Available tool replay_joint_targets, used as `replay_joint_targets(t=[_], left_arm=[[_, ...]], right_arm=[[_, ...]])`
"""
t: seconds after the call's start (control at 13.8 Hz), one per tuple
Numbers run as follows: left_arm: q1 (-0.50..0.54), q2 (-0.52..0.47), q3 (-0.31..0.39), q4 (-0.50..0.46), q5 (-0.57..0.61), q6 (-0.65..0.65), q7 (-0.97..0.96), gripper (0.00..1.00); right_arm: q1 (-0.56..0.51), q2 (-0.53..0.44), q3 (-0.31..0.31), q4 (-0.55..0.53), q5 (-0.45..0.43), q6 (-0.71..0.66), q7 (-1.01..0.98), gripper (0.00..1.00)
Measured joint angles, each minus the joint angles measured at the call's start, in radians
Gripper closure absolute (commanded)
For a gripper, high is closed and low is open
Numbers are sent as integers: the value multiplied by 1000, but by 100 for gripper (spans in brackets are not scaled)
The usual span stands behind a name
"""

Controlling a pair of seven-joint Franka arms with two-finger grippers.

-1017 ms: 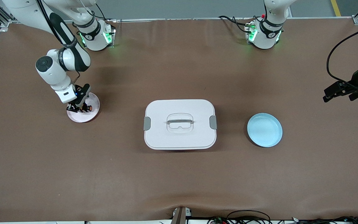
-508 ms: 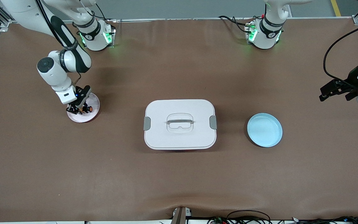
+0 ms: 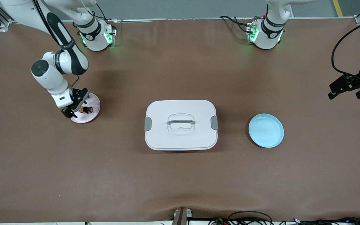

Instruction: Transfer orange switch to right arm and place

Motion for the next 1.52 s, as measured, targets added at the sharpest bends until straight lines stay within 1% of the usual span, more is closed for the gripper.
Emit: replay_joint_targets(t=[0.29, 0.51, 0.73, 0.87, 1.09, 1.23, 1.52], left_arm=[[-3, 0, -18, 42, 0, -46, -30, 0], [-4, -1, -21, 84, 0, -82, -41, 0], [-4, 0, -21, 86, 0, -90, -57, 0], [-4, 0, -21, 87, 0, -98, -73, 0], [-4, 0, -21, 90, 0, -114, -73, 0], [-4, 0, -21, 90, 0, -121, -73, 0], [-6, 0, -21, 90, 0, -141, -73, 0]], right_arm=[[0, -76, 0, 31, 0, -153, 209, 0], [-1, -123, -1, 109, 0, -370, 398, 0], [-2, -155, -1, 238, -1, -630, 588, 0], [-3, -161, -1, 342, -1, -764, 634, 0], [-6, -158, -2, 544, -2, -988, 674, 0], [-17, -155, -3, 634, -2, -1073, 723, 0], [-38, -140, -3, 714, -2, -1150, 888, 0]])
